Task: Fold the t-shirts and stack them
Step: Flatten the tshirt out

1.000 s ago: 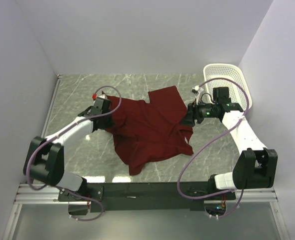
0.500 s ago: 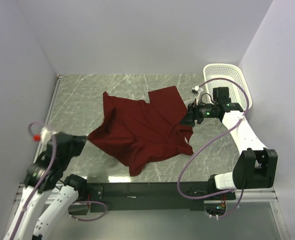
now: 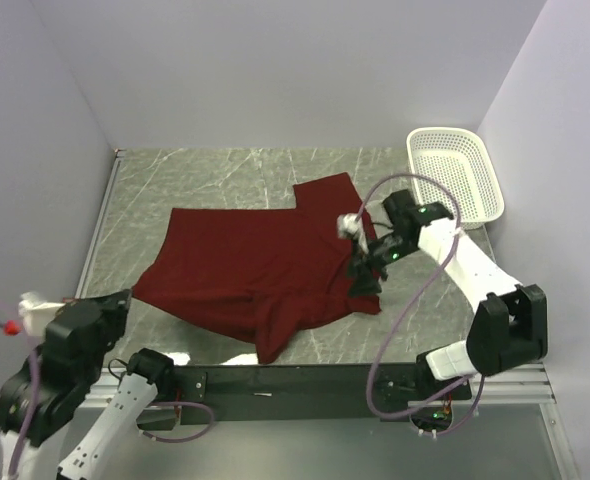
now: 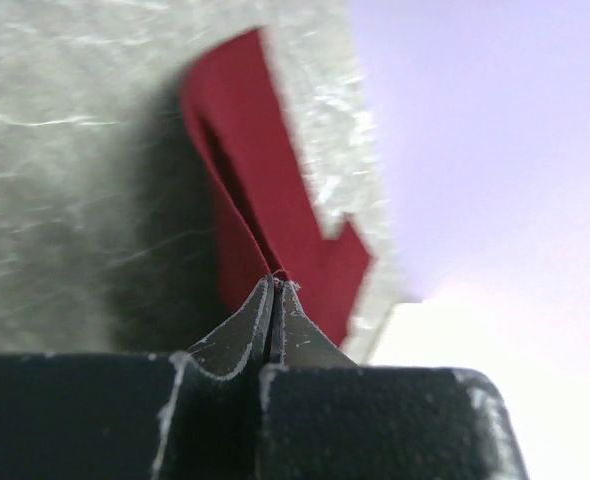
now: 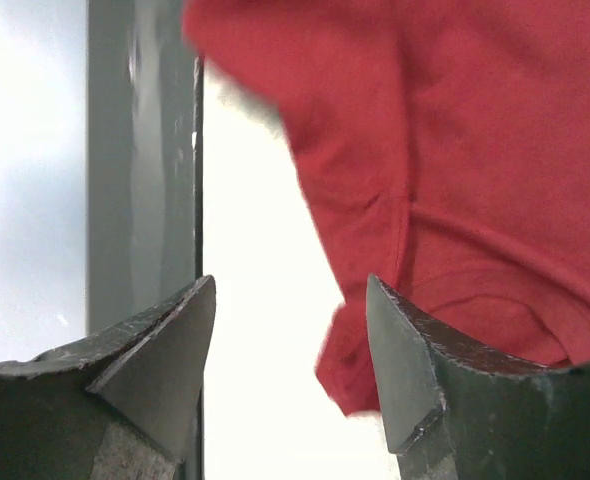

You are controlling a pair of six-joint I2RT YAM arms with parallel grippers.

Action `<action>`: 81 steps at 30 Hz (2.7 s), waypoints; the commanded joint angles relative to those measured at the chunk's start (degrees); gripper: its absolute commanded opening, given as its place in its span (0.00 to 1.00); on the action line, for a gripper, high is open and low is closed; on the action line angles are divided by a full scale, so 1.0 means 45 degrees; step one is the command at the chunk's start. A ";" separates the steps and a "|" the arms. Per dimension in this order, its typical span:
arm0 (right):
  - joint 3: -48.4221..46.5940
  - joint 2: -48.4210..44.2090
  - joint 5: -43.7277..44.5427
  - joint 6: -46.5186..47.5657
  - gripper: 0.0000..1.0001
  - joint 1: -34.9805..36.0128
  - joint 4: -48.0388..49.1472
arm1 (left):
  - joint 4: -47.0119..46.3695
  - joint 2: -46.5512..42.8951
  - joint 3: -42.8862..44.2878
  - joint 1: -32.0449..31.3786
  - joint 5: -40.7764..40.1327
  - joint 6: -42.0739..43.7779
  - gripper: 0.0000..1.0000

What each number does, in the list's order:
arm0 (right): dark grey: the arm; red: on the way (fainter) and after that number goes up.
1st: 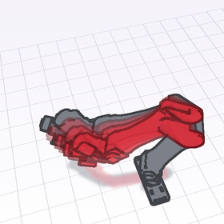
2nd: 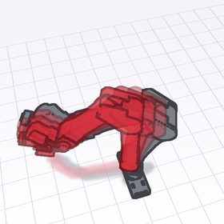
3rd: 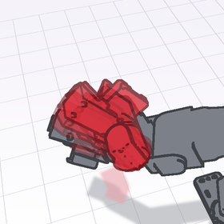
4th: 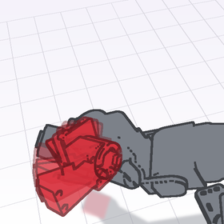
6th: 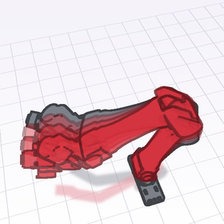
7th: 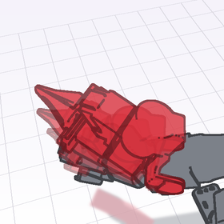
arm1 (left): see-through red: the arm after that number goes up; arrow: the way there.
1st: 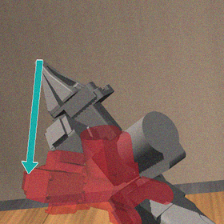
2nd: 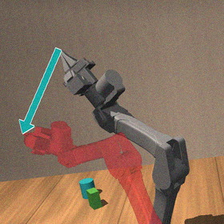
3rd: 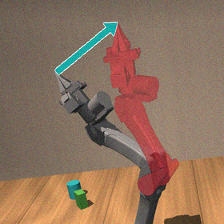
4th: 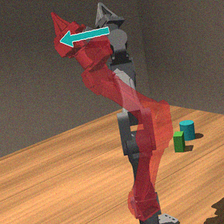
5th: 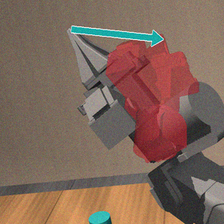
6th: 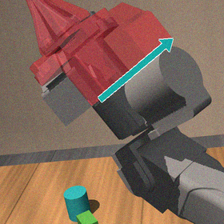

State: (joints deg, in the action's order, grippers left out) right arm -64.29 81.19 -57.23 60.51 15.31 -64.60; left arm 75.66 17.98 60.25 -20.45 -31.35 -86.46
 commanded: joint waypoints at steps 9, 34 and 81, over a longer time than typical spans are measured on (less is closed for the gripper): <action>-0.0649 0.0412 0.4359 -0.2158 0.70 0.5892 0.4432 | 0.0336 -0.0224 0.0790 0.0032 0.0171 0.0968 0.78; -0.3857 0.7015 0.6995 -0.4150 0.61 0.9566 0.6445 | -0.7008 -0.0108 -0.1435 -0.0280 0.1225 0.8099 0.81; -0.3291 0.5147 0.6000 -0.4268 0.00 0.8414 0.5197 | -0.7223 -0.1144 -0.2822 -0.0280 0.1772 0.7415 0.81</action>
State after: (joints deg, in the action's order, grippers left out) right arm -79.46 112.09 -28.34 40.12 53.76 -38.85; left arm 44.99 13.06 47.94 -21.63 -24.21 -53.23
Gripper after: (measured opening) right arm 0.008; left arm 0.807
